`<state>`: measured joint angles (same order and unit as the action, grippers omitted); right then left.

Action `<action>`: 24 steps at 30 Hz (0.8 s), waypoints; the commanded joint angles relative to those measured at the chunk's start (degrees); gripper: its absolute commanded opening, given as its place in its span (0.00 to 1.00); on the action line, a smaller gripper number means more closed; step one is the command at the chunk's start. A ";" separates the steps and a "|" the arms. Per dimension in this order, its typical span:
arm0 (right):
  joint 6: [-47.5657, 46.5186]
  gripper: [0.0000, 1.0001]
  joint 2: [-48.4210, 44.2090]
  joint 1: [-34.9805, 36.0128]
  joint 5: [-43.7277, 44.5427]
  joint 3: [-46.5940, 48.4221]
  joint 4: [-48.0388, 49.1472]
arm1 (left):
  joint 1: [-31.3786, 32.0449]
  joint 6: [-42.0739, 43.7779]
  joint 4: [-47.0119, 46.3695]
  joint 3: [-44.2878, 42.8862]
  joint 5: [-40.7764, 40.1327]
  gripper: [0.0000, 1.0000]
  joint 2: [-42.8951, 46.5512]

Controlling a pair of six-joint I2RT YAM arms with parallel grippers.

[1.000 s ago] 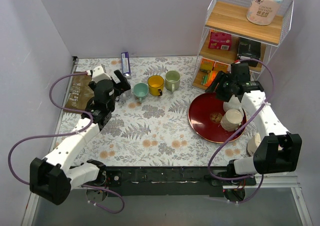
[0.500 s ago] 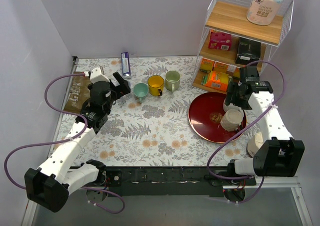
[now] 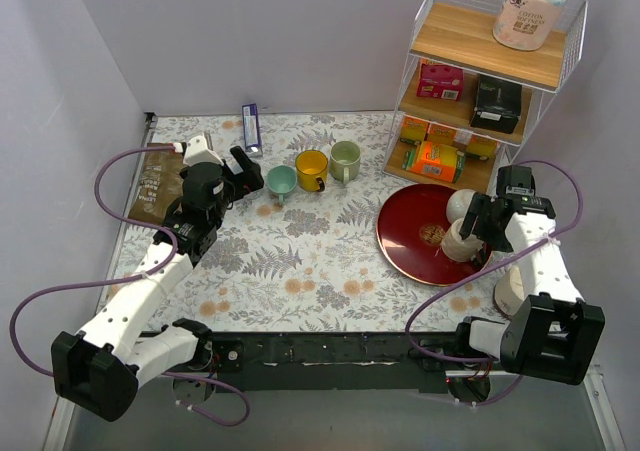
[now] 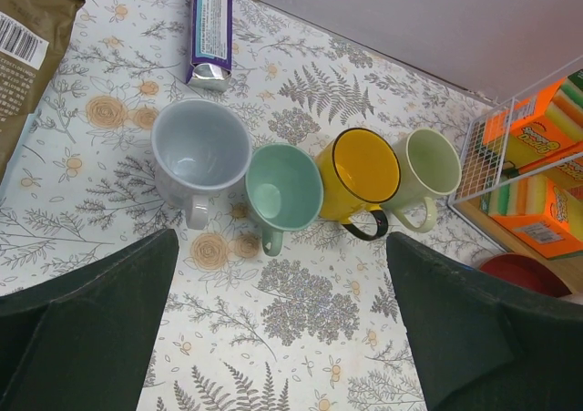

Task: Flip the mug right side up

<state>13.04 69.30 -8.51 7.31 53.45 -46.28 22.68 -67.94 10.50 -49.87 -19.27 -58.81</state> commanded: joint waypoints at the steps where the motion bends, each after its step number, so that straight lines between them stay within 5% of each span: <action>1: -2.14 0.76 -1.18 -0.80 -3.09 -2.73 7.33 | -0.09 1.32 -1.62 0.56 1.25 0.98 1.33; 18: 4.44 0.75 -3.47 -2.47 -21.89 -9.77 16.13 | -0.09 2.82 -2.07 1.00 0.28 0.98 2.73; 24: 3.94 0.74 -5.49 -2.21 -20.67 -9.60 14.56 | -0.18 2.55 -2.50 1.00 0.90 0.98 2.03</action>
<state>16.75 65.78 -10.96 -11.99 43.29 -30.57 22.68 -66.04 8.75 -49.19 -18.59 -57.43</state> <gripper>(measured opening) 0.741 0.981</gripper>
